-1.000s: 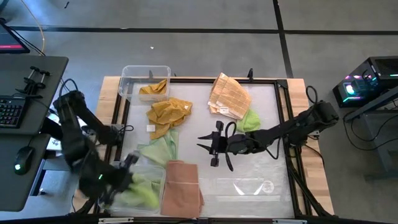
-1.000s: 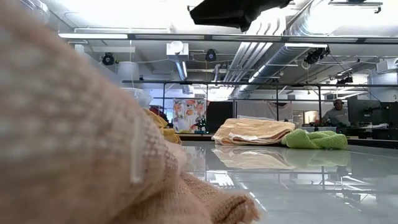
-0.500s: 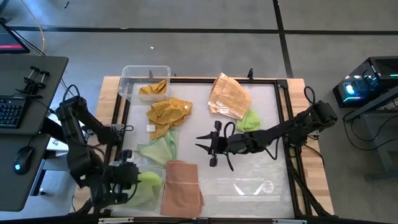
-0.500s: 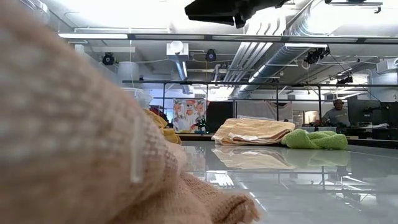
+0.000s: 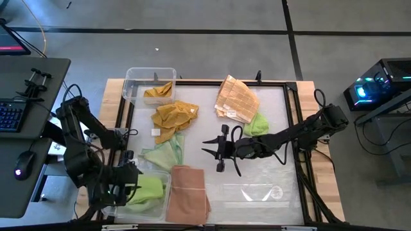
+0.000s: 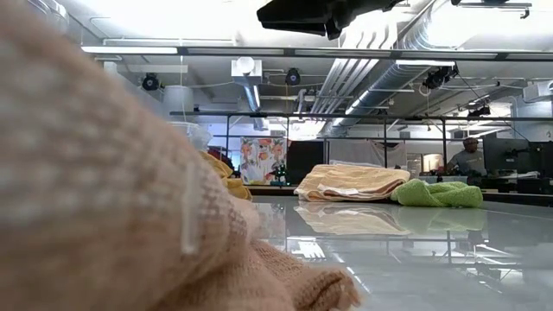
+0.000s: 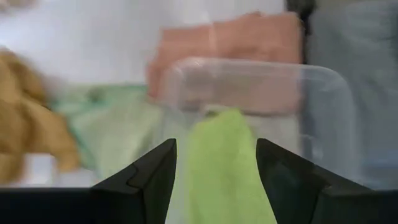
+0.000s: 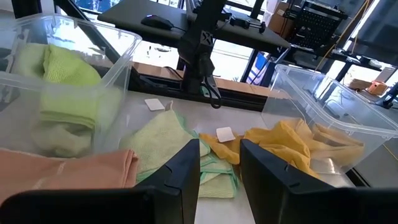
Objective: Sort towels by color in basket
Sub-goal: Put the yellow towel into the top transparent bin
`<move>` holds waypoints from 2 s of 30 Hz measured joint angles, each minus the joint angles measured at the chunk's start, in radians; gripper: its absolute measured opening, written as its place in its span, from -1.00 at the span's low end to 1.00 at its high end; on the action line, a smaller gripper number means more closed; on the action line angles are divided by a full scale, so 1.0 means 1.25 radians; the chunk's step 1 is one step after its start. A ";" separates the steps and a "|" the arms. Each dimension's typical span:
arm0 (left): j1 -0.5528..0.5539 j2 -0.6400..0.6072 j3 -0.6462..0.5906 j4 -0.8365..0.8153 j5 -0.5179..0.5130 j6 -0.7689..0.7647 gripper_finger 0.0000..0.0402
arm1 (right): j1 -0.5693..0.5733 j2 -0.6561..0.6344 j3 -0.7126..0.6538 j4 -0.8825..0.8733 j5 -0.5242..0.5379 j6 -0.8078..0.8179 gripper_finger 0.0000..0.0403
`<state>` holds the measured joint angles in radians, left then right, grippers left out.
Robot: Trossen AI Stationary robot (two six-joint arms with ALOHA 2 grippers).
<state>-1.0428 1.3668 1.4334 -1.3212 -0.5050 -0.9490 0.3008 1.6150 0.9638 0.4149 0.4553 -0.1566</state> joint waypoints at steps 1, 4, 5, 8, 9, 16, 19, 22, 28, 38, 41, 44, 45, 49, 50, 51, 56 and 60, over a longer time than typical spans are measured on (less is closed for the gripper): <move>0.000 0.000 0.000 -0.014 -0.029 0.019 0.03 | 0.000 0.000 0.000 0.000 0.000 0.000 -0.46; 0.015 -0.008 -0.029 -0.014 -0.075 0.071 0.00 | 0.000 0.000 0.000 -0.001 0.000 0.000 -0.46; 0.025 -0.016 -0.047 -0.012 -0.078 0.087 -0.02 | 0.000 0.000 0.000 -0.004 0.000 0.001 -0.46; 0.061 -0.065 -0.121 0.012 -0.108 0.118 -0.08 | 0.000 0.002 0.000 -0.011 0.000 0.002 -0.46; 0.077 -0.089 -0.155 0.035 -0.109 0.138 -0.11 | 0.000 0.006 0.000 -0.009 0.000 0.001 -0.46; 0.223 -0.317 -0.418 0.364 -0.110 0.399 -0.21 | -0.099 0.070 0.007 0.047 -0.081 -0.005 -0.45; 0.278 -0.388 -0.499 0.469 -0.186 0.496 -0.21 | -0.179 0.113 0.044 0.024 -0.168 0.000 -0.36; 0.316 -0.430 -0.556 0.564 -0.283 0.551 -0.21 | -0.250 0.182 0.120 -0.034 -0.254 0.017 -0.18; 0.355 -0.443 -0.625 0.681 -0.370 0.587 -0.21 | -0.332 0.353 0.345 -0.223 -0.239 0.046 0.14; 0.358 -0.424 -0.680 0.719 -0.371 0.553 -0.21 | -0.395 0.586 0.684 -0.539 -0.233 0.123 -0.09; 0.358 -0.423 -0.681 0.721 -0.372 0.553 -0.21 | -0.394 0.634 0.744 -0.604 -0.237 0.121 -0.33; 0.358 -0.423 -0.681 0.721 -0.372 0.553 -0.21 | -0.387 0.651 0.756 -0.645 -0.238 0.114 -0.66; 0.358 -0.423 -0.681 0.721 -0.372 0.553 -0.21 | -0.382 0.649 0.747 -0.649 -0.236 0.109 -0.78; 0.357 -0.417 -0.681 0.722 -0.344 0.551 -0.21 | -0.343 0.596 0.651 -0.653 -0.225 0.123 -0.93; 0.357 -0.413 -0.682 0.722 -0.339 0.551 -0.21 | -0.329 0.572 0.606 -0.636 -0.220 0.125 -0.92; 0.357 -0.407 -0.684 0.731 -0.339 0.551 -0.21 | -0.314 0.545 0.553 -0.609 -0.214 0.126 -0.93; 0.360 -0.360 -0.751 0.912 -0.336 0.651 -0.21 | -0.249 0.383 0.262 -0.408 -0.201 0.216 -0.97; 0.379 -0.298 -0.803 1.149 -0.326 0.805 -0.21 | -0.200 0.262 0.096 -0.268 -0.141 0.253 -0.96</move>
<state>-0.5687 0.9939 0.4294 0.1153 -0.9129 0.0575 0.0502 1.9427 1.0844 0.0804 0.2788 0.1591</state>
